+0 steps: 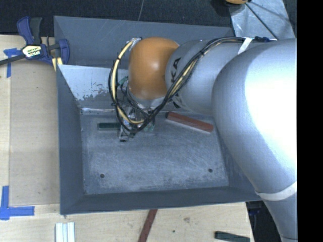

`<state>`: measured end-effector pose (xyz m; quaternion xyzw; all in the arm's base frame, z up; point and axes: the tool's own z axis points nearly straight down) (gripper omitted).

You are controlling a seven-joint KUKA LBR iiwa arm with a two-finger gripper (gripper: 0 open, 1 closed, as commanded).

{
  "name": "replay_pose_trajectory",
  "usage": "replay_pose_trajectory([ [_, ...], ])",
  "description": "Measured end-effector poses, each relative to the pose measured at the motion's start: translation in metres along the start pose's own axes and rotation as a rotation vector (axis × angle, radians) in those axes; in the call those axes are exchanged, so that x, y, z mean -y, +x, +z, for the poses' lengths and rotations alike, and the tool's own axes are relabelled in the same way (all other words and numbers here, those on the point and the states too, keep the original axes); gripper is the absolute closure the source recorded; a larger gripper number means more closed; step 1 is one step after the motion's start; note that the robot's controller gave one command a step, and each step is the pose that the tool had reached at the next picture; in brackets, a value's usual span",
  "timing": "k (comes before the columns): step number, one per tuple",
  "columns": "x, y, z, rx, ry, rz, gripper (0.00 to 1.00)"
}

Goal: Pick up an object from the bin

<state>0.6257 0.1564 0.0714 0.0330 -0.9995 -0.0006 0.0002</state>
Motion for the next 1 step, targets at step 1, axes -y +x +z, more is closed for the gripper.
replay_pose_trajectory([
  [1, 0.0002, 0.0008, -0.0025, 0.0, 0.0, 0.0, 1.0],
])
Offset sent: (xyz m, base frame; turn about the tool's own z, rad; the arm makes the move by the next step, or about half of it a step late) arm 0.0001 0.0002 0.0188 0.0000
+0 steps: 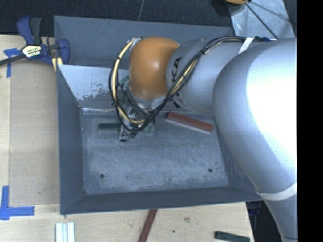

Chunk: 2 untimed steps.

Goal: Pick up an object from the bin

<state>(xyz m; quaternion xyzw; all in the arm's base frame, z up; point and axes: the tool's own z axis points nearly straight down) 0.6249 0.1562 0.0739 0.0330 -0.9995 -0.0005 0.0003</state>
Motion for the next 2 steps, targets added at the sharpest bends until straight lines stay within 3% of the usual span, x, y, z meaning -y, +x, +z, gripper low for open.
replay_pose_trajectory([
  [2, 0.0, -0.001, -0.024, 0.005, 0.0, 0.0, 1.0],
])
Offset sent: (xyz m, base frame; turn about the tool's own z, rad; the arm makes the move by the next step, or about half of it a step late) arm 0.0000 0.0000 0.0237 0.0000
